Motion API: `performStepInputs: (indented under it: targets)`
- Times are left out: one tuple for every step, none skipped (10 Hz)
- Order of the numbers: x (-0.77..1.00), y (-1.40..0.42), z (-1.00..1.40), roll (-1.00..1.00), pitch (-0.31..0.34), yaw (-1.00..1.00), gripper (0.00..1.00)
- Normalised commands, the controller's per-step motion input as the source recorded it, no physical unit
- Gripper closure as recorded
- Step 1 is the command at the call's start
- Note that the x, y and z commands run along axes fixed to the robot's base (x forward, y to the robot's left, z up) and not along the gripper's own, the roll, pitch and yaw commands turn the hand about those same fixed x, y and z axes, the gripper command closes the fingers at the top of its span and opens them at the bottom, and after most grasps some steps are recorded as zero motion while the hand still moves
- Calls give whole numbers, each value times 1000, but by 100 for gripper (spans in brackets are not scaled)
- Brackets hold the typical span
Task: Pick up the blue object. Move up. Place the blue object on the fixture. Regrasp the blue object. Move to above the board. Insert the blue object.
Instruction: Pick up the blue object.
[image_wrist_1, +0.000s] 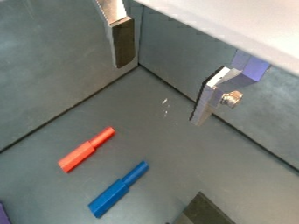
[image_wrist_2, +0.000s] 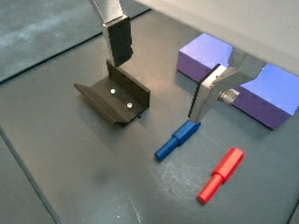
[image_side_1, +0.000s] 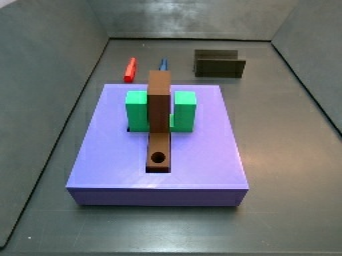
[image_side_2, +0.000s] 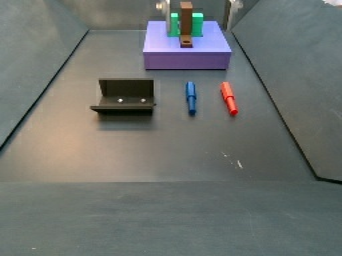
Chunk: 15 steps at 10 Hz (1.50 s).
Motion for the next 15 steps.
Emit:
performStepInputs:
  targets:
    - [0, 0, 0, 26, 0, 0, 0]
    - [0, 0, 0, 24, 0, 0, 0]
    - [0, 0, 0, 23, 0, 0, 0]
    - [0, 0, 0, 24, 0, 0, 0]
    - [0, 0, 0, 23, 0, 0, 0]
    - [0, 0, 0, 23, 0, 0, 0]
    - [0, 0, 0, 23, 0, 0, 0]
    - [0, 0, 0, 24, 0, 0, 0]
    - [80, 0, 0, 0, 0, 0, 0]
    - [-26, -266, -349, -13, -130, 0, 0]
    - [0, -440, -500, -16, -167, 0, 0]
    - [0, -374, -477, -101, -166, 0, 0]
    - [86, -311, -523, -157, -171, 0, 0]
    - [0, -340, -574, -139, -236, 0, 0]
    - [0, -386, -569, -127, -234, 0, 0]
